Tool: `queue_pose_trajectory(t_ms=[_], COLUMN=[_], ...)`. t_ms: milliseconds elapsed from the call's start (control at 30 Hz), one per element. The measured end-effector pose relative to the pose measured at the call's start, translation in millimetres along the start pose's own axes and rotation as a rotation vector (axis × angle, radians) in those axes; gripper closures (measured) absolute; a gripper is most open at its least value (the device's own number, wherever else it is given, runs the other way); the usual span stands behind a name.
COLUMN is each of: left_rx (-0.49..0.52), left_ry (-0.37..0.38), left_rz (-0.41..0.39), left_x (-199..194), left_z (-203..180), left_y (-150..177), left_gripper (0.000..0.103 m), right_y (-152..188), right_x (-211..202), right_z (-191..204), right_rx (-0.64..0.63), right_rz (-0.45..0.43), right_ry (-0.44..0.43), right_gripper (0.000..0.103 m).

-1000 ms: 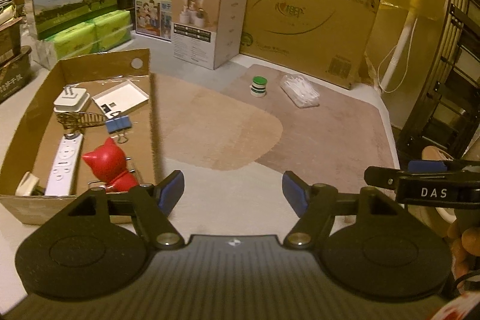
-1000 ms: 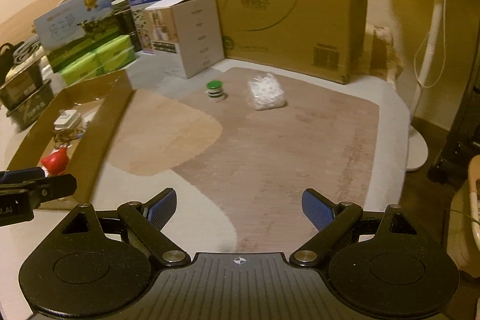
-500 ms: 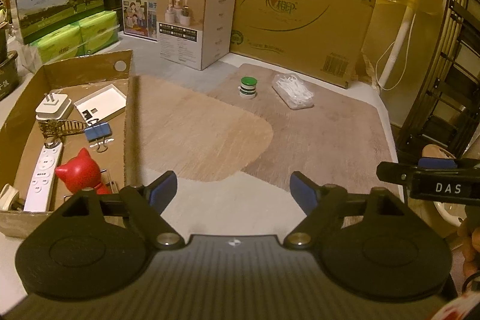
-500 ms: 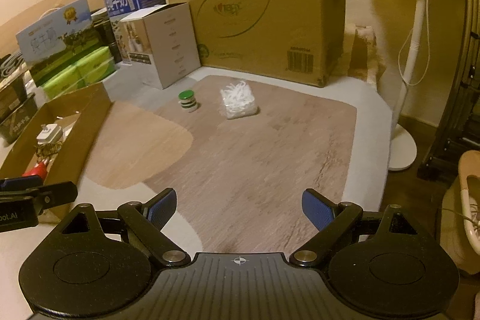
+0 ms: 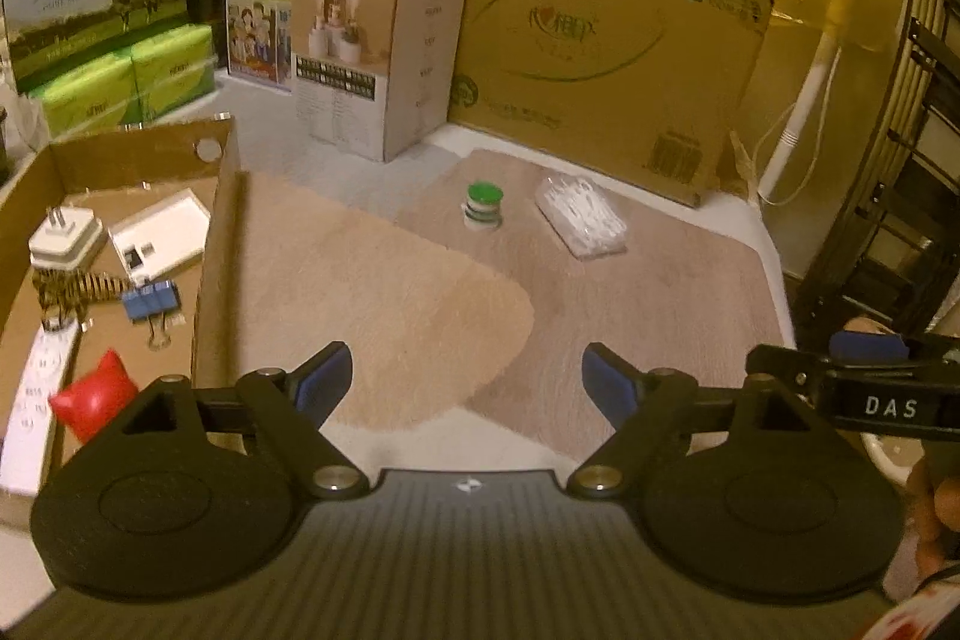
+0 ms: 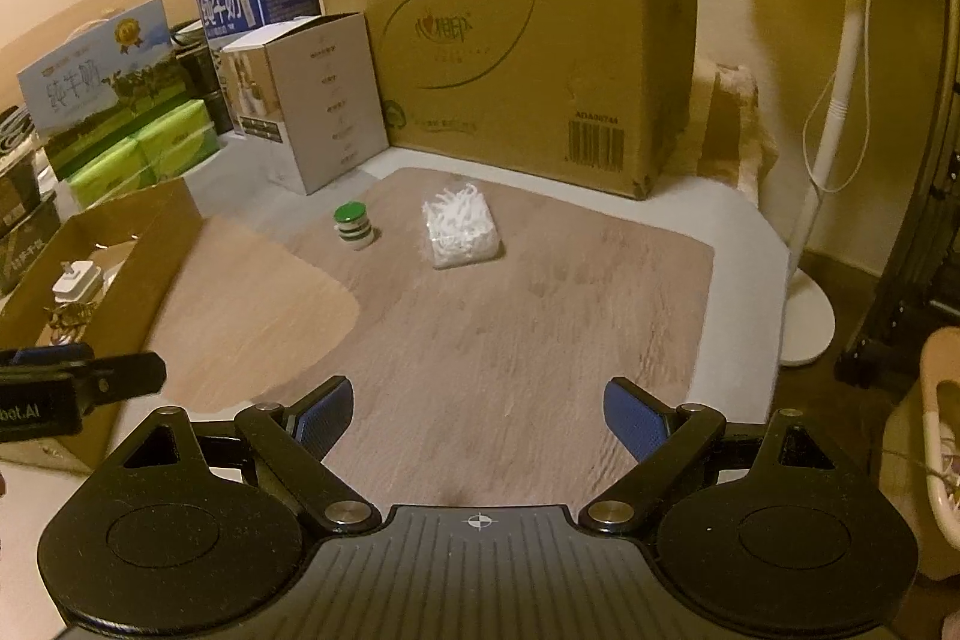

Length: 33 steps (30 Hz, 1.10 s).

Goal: Organize rigid objects
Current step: 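Move both open grippers back toward the green-capped bottle and floss box, then grasp the clear box of white floss picks with the right gripper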

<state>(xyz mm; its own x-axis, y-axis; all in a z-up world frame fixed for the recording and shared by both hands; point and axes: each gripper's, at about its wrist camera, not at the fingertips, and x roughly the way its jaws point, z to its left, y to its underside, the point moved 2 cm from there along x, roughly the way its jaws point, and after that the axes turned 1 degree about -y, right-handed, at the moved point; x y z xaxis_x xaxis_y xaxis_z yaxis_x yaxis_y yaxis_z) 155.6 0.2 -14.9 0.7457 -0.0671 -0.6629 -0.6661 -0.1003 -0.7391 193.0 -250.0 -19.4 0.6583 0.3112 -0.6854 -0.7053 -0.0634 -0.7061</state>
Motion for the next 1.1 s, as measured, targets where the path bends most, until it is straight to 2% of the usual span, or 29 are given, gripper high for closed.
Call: queue_pose_trajectory(t_ms=[200,500,833,1100], left_rx=[-0.010,0.010,0.016,0.001], left_ry=[-0.018,-0.060,-0.053,-0.050], left_rz=[-0.036,-0.009,0.015,0.019], left_x=[19,59,103,129], left_z=[4,6,6,10], left_y=[-14,-26,-31,-34], left_gripper=[0.021,0.021,0.021,0.021], right_y=[-9,-20,-30,-37], right_x=[20,60,104,136], right_z=[-5,-8,-11,-9], right_rx=[-0.010,-0.052,-0.087,-0.125], right_rz=[-0.005,0.012,0.028,0.009], right_ry=[-0.015,-0.022,-0.036,-0.063], right_gripper=[0.013,0.013,0.013,0.013])
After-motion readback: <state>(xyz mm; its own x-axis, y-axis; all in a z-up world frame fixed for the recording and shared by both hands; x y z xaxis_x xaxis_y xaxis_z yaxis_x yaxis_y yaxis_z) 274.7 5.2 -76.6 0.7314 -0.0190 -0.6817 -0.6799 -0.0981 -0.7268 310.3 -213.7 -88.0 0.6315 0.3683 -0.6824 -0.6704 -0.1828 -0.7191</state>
